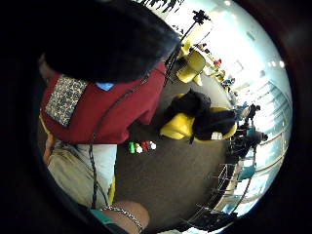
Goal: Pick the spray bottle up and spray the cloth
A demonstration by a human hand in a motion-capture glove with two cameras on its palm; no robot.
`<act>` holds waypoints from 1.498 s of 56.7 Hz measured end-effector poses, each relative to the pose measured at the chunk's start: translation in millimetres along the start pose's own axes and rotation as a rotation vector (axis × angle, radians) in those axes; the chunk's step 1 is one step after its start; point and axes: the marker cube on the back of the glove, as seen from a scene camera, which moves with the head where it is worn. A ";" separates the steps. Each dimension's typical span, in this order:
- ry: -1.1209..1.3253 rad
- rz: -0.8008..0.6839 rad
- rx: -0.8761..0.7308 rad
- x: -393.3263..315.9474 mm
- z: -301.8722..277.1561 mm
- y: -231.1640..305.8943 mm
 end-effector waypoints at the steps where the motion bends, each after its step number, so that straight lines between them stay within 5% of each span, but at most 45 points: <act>1: 0.001 0.001 0.000 0.4 0.0 -0.2; 31: -0.007 0.039 -0.064 10.9 5.4 1.6; 45: -0.535 0.326 0.006 7.9 65.0 -28.1; 49: -0.637 0.299 -0.053 11.2 84.0 -31.7; 70: -0.856 0.574 0.219 29.2 142.6 -99.4; 76: -0.818 0.429 0.334 34.8 157.8 -98.1; 80: -0.789 0.635 0.408 32.5 157.9 -112.3; 85: -0.784 0.652 0.428 29.3 161.2 -117.3</act>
